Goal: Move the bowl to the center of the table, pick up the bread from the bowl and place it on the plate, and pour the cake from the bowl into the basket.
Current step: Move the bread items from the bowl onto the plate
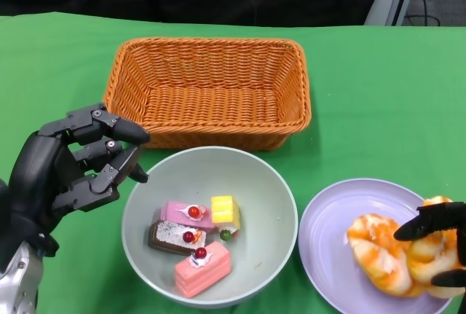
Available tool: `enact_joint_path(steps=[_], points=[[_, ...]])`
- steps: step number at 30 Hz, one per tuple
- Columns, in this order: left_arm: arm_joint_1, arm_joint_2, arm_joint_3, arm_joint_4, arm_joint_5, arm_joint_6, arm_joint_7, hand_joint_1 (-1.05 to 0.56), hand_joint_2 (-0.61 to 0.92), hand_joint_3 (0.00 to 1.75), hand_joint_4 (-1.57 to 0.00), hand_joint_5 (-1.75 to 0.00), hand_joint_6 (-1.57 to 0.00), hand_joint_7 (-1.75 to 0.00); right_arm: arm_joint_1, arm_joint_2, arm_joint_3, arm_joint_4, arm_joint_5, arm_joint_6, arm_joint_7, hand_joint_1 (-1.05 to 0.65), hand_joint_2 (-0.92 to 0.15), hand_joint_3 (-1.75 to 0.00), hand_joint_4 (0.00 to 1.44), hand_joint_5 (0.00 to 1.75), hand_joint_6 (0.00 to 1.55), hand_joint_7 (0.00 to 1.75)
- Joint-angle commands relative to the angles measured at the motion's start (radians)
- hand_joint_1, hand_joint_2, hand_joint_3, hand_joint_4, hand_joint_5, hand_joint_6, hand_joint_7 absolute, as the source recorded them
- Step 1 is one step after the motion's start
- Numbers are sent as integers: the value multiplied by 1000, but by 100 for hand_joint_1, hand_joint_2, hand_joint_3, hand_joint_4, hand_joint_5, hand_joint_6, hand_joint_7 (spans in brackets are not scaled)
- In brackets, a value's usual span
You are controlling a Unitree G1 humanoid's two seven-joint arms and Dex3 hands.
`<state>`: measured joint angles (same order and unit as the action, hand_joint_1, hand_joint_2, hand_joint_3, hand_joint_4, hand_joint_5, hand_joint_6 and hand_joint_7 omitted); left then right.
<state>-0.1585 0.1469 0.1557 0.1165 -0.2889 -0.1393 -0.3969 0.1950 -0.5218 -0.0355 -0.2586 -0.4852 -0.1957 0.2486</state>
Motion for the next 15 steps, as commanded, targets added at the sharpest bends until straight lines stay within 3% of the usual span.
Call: enact_joint_path(steps=[1, 7, 13, 15], points=[[8, 8, 5, -6, -3, 2, 4, -27, 71, 67, -80, -138, -88, -89, -10, -19, -19, 11, 23, -25, -10, -8, -92, -6, 78, 117, 107, 28], [10, 9, 3, -9, 1, 5, 6, -26, 72, 67, -80, -137, -88, -87, -16, -15, -27, 25, 47, -64, -18, -8, -92, -5, 80, 102, 108, 16], [10, 9, -1, -8, 13, 1, 10, -26, 71, 68, -80, -137, -88, -88, -34, -13, -34, 59, 88, -133, -24, -9, -92, -2, 95, 48, 96, 1], [11, 8, -1, -9, 14, 1, 11, -26, 71, 68, -80, -137, -88, -89, -36, -13, -35, 65, 91, -143, -26, -9, -92, -2, 98, 40, 95, 1]])
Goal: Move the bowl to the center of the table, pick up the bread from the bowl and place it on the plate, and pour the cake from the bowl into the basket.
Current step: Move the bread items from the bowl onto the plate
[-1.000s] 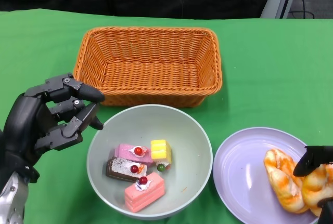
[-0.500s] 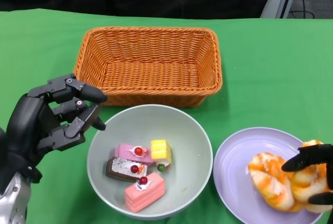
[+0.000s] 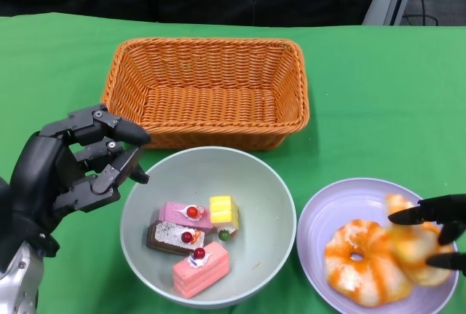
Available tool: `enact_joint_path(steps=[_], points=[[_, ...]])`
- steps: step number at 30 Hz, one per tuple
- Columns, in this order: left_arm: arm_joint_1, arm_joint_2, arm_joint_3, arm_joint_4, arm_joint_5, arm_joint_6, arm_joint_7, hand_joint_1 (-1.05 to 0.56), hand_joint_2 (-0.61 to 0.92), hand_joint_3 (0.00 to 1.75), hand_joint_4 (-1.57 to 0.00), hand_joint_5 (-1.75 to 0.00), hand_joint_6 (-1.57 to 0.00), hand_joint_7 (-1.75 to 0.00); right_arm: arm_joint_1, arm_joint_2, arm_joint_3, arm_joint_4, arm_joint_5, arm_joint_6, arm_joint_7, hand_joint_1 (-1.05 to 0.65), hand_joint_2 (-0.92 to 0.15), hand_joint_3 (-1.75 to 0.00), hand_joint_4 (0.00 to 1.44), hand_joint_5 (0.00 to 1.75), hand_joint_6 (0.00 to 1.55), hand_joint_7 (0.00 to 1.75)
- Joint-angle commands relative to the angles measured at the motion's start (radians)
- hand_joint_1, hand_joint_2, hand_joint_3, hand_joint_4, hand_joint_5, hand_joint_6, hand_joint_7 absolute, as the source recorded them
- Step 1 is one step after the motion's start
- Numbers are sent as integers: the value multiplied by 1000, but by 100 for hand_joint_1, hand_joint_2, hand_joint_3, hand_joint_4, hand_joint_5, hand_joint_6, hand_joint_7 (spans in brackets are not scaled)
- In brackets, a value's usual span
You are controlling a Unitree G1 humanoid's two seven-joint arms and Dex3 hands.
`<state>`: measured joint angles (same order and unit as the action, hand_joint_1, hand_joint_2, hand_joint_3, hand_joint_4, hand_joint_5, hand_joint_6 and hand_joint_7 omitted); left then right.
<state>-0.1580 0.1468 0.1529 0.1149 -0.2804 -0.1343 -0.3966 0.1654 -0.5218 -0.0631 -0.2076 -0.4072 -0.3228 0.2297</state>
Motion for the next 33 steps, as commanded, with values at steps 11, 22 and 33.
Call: enact_joint_path(steps=[11, 22, 33], points=[[9, 4, 2, -2, 2, -10, 6, -25, 70, 71, -80, -139, -87, -91, -21, -18, -2, 17, 57, -75, 15, -13, -90, 0, 93, 21, 72, 0], [5, 9, 4, 2, -2, -4, 1, -25, 69, 72, -79, -139, -87, -90, -25, -34, 4, 16, 55, -90, 52, -15, -90, 0, 87, 12, 55, 0], [8, 11, 5, -2, 0, -1, 4, -25, 70, 72, -80, -138, -88, -88, -4, -48, -11, -56, -10, -12, 88, -25, -89, 0, 84, 6, 46, 0]])
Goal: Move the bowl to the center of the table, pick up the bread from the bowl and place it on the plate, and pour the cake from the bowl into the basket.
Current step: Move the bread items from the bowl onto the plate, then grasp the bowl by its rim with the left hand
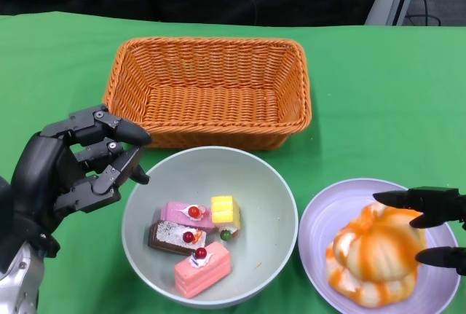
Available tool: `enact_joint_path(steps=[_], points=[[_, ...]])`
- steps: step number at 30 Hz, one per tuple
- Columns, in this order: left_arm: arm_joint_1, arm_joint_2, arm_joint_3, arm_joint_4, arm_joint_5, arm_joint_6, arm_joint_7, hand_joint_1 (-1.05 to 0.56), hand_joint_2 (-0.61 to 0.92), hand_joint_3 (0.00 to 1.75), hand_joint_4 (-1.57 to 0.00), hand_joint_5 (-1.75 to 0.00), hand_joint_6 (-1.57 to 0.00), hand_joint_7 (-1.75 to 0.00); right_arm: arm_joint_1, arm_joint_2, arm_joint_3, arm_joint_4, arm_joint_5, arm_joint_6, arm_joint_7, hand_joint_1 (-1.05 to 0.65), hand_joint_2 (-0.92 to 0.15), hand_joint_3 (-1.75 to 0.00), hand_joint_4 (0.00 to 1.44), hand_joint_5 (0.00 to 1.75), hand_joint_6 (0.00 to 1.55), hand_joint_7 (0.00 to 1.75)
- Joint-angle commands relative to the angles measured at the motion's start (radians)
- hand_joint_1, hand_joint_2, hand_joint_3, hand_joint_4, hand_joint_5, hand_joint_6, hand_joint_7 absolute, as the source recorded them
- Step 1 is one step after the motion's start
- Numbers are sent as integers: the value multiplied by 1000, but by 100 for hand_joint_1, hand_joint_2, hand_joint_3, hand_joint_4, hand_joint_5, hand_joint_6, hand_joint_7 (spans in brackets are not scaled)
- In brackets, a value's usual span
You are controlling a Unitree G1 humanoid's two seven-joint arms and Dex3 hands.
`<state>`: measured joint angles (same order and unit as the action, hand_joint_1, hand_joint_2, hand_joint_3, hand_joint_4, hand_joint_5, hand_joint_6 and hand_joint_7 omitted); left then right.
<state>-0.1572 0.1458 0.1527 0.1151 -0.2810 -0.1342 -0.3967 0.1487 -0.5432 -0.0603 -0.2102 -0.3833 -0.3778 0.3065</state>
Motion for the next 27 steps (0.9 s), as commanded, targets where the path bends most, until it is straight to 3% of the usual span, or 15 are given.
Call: enact_joint_path(steps=[1, 10, 13, 18, 22, 25, 27], points=[[7, 13, 5, -2, 2, -3, 4, -25, 70, 72, -80, -138, -88, -88, 17, -26, -17, -69, -45, 58, 10, -28, -88, 0, 84, 6, 46, 0], [5, 15, 5, 0, 7, 2, 8, -26, 70, 71, -79, -140, -87, -91, 36, 5, -56, -186, -79, 152, -37, -36, -88, 0, 96, 9, 53, 3], [4, 14, 6, 4, 7, -2, 9, -25, 69, 71, -79, -139, -87, -91, 40, 23, -68, -214, -66, 178, -50, -33, -85, 0, 102, 11, 61, 5], [3, 16, 9, 13, 4, -13, 0, -25, 70, 71, -80, -139, -87, -91, 39, 56, -79, -270, -8, 247, -40, -26, -86, -1, 100, 10, 73, 7], [-1, 22, 12, 26, 0, -9, -7, -26, 70, 70, -80, -139, -87, -91, 8, 184, -77, -304, 262, 293, -46, -20, -89, -2, 100, 11, 85, 11], [-5, 27, 14, 38, 0, -11, -9, -26, 70, 69, -79, -140, -88, -92, -6, 233, -67, -319, 423, 324, -18, -19, -91, -5, 97, 12, 84, 10], [-7, 31, 17, 45, -2, -13, -12, -26, 70, 69, -79, -140, -88, -92, -14, 246, -60, -324, 474, 338, -8, -29, -92, -6, 94, 15, 80, 8]])
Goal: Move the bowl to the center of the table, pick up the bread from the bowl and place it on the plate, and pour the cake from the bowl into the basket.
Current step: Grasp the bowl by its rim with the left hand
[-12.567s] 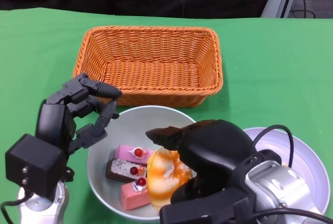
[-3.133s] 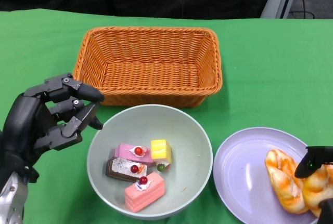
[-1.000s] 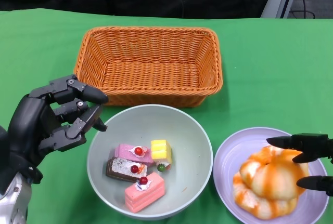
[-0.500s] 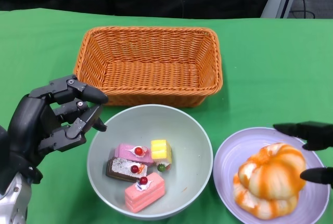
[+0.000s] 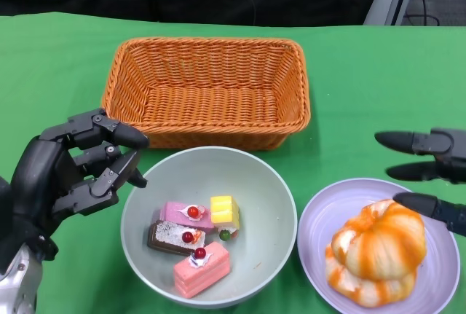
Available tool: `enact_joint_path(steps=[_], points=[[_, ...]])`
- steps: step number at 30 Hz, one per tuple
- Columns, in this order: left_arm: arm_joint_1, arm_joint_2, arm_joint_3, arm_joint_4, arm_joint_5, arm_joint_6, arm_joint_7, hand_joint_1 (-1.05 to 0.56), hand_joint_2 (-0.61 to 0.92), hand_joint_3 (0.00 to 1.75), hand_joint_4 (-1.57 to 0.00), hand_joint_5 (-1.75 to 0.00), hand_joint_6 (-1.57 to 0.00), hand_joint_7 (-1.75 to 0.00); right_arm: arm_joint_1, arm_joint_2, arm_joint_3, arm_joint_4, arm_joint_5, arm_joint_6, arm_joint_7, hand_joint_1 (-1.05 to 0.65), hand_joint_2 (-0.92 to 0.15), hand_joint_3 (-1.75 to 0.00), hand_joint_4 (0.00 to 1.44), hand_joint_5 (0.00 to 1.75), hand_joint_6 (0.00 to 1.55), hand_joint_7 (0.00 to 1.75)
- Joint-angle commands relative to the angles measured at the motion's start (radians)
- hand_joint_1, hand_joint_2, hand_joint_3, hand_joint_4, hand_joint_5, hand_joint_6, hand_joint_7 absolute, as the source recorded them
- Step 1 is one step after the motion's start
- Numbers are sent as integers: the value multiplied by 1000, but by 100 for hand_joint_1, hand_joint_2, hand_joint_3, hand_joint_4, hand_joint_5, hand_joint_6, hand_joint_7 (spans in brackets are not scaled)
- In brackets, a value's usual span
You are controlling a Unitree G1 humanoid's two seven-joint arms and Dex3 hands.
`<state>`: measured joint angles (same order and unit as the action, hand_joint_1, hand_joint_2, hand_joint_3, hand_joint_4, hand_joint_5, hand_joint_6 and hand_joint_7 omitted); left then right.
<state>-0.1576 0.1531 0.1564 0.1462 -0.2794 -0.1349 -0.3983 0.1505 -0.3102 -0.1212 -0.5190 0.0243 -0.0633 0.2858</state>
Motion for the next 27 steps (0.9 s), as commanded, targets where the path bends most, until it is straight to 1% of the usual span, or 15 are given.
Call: enact_joint_path(steps=[1, 3, 4, 6, 8, 12, 15, 19, 21, 22, 23, 25, 26, 27], points=[[-7, 26, 16, 18, -7, -16, -15, -26, 70, 68, -79, -140, -88, -92, -18, 23, 8, -20, 89, 34, 14, -30, -92, -7, 85, 32, 79, 8], [-9, 31, 19, 27, -13, -23, -26, -26, 70, 68, -78, -141, -87, -92, -21, 35, 19, -27, 115, 49, 12, -42, -92, -5, 68, 67, 77, 6], [-11, 36, 23, 38, -20, -32, -41, -26, 70, 68, -78, -141, -87, -92, -18, 48, 32, -35, 119, 56, 5, -43, -92, -5, 65, 73, 76, 6], [-12, 45, 31, 56, -26, -51, -61, -27, 71, 67, -78, -140, -86, -92, -13, 78, 58, -46, 127, 58, -8, -45, -92, -5, 61, 78, 75, 5], [-13, 51, 35, 66, -24, -65, -70, -28, 71, 67, -78, -140, -87, -91, -10, 103, 81, -51, 127, 48, -20, -46, -92, -5, 60, 79, 75, 5], [-8, 55, 42, 68, -37, -73, -86, -27, 71, 66, -78, -140, -88, -89, -9, 132, 109, -45, 139, 28, -13, -46, -92, -7, 59, 83, 75, 5], [-3, 63, 44, 68, -31, -88, -92, -28, 71, 65, -78, -140, -89, -88, 1, 153, 127, -37, 179, 28, 1, -43, -92, -6, 57, 89, 78, 6], [6, 73, 46, 63, -29, -109, -100, -30, 73, 63, -76, -142, -88, -88, 26, 179, 152, -32, 201, 20, 1, -37, -92, -6, 59, 95, 85, 10], [10, 75, 49, 56, -37, -113, -106, -30, 73, 62, -76, -141, -88, -88, 38, 192, 164, -34, 217, 25, 3, -34, -92, -5, 60, 101, 89, 14], [12, 77, 50, 50, -42, -115, -112, -30, 73, 62, -76, -141, -88, -87, 42, 201, 170, -35, 221, 24, 0, -31, -92, -6, 61, 106, 91, 21], [13, 78, 51, 42, -44, -116, -114, -30, 73, 62, -76, -141, -88, -87, 45, 209, 175, -35, 222, 22, -6, -27, -92, -7, 63, 110, 88, 35], [16, 81, 51, 29, -42, -122, -118, -30, 73, 62, -75, -141, -87, -87, 50, 224, 180, -44, 231, 35, -19, -21, -89, -14, 72, 118, 78, 78], [18, 83, 50, 23, -38, -131, -121, -30, 73, 62, -75, -141, -87, -87, 54, 228, 182, -54, 234, 47, -25, -18, -85, -24, 75, 122, 77, 94], [19, 86, 49, 19, -36, -138, -123, -30, 74, 62, -75, -141, -87, -87, 57, 230, 183, -60, 235, 56, -30, -16, -74, -48, 78, 128, 76, 107]])
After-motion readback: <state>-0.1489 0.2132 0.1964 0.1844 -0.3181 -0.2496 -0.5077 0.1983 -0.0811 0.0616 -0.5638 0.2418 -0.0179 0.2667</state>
